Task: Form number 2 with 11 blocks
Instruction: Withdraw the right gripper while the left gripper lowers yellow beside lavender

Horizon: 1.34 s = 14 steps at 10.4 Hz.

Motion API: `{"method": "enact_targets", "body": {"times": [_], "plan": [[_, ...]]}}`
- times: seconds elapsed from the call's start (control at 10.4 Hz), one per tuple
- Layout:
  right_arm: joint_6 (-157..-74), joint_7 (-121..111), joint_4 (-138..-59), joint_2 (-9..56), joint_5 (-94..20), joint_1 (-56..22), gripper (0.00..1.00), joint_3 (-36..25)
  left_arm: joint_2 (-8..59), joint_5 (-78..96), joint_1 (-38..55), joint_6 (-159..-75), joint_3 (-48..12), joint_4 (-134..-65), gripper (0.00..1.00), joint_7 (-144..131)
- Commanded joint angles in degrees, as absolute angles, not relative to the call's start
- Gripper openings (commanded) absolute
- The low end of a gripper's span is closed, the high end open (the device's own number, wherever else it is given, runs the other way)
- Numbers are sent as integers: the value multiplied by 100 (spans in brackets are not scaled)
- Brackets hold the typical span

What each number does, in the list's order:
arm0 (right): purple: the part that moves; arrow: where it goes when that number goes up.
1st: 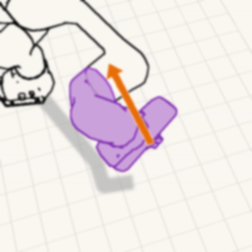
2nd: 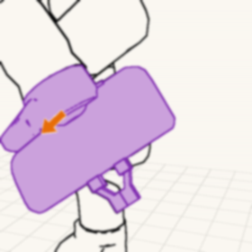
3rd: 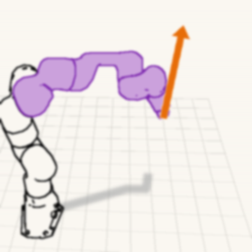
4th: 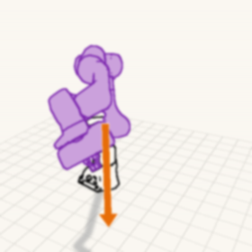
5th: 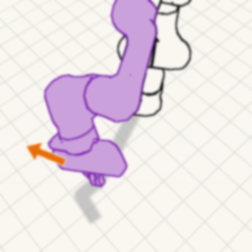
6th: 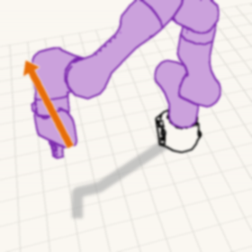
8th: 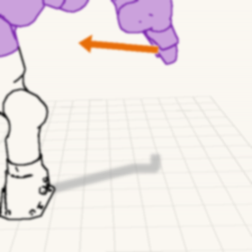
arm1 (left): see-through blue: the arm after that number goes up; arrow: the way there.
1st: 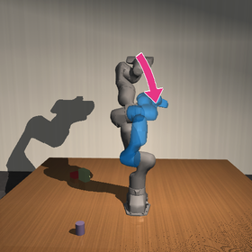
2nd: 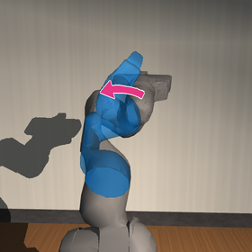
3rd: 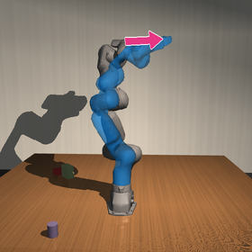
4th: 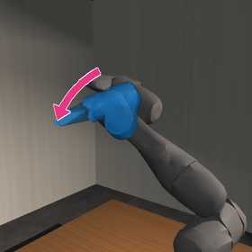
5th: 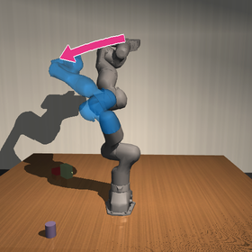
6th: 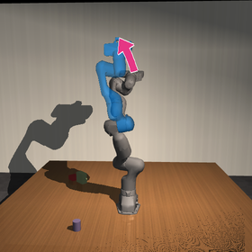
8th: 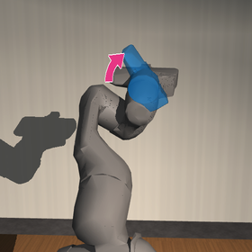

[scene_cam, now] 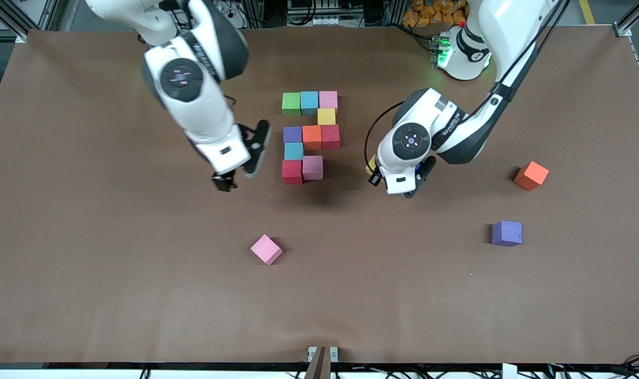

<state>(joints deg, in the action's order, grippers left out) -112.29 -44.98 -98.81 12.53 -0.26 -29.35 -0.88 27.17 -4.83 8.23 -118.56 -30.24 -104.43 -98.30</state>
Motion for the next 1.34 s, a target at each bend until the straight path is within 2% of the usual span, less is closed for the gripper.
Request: {"method": "enact_targets", "body": {"times": [0.0,0.38,0.57,0.86,1.25], "plan": [[-11189,-4160,-10011,1020,-97,-2480,100,-26,2654,-378,835,-12731,-3050,-10923,39,-10727],[-11162,-3491,-9958,1072,-79,-1795,100,-44,2672,-448,957,-13832,-3181,-11425,40,-11985],[-11206,-2546,-9853,1133,-79,-1767,100,-341,2681,-466,1063,-14315,-3182,-11548,40,-12697],[-11250,-630,-9817,1134,-26,-1679,100,-448,2733,-466,1274,-14563,-3182,-11549,40,-13183],[-11250,218,-9800,1064,-35,-1267,100,-527,2979,-527,1388,-14915,-3147,-11566,40,-13245]]}}
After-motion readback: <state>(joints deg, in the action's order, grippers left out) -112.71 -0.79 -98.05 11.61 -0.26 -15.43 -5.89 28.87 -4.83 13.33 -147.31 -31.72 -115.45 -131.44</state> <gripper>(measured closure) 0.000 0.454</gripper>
